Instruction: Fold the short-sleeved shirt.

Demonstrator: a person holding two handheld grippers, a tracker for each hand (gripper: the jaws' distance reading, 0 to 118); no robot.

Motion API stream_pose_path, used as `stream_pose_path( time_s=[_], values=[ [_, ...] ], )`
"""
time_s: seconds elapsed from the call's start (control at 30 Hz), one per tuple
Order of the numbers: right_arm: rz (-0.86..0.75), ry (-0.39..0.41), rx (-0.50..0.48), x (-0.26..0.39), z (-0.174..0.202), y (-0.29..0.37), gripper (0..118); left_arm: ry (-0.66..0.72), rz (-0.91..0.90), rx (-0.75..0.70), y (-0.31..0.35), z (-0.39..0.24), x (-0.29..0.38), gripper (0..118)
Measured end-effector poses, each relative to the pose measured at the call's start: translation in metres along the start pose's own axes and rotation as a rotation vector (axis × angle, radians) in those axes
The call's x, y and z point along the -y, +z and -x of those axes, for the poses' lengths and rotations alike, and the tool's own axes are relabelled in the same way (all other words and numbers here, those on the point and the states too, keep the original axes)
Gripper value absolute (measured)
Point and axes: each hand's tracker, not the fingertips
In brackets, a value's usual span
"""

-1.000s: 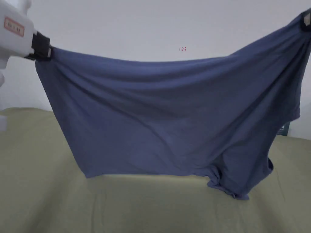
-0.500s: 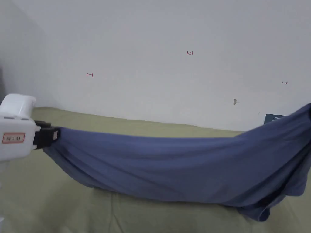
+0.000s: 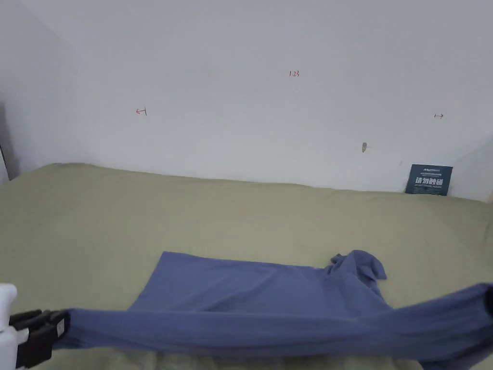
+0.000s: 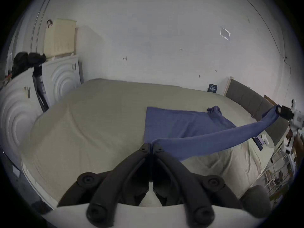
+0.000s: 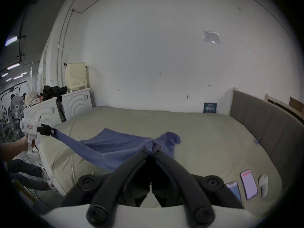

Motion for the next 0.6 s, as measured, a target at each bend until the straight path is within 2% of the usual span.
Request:
stream_pose_path(
  time_s=[0.13, 0.37, 0.57, 0.6],
  values=[
    [0.054, -0.02, 0.024, 0.038, 0.002, 0.008, 0, 0.004, 0.03, 0.004, 0.0, 0.001, 0.031, 2],
    [0.22, -0.158, 0.094, 0.095, 0.005, 0.02, 0, 0.054, 0.103, 0.011, 0.002, 0.005, 0.075, 2],
    [0.341, -0.194, 0.149, 0.124, 0.008, 0.026, 0, 0.058, 0.163, 0.006, -0.003, 0.009, 0.102, 2],
    [0.361, -0.183, 0.161, 0.128, 0.008, 0.025, 0, 0.06, 0.17, 0.002, -0.006, 0.013, 0.107, 5]
  ],
)
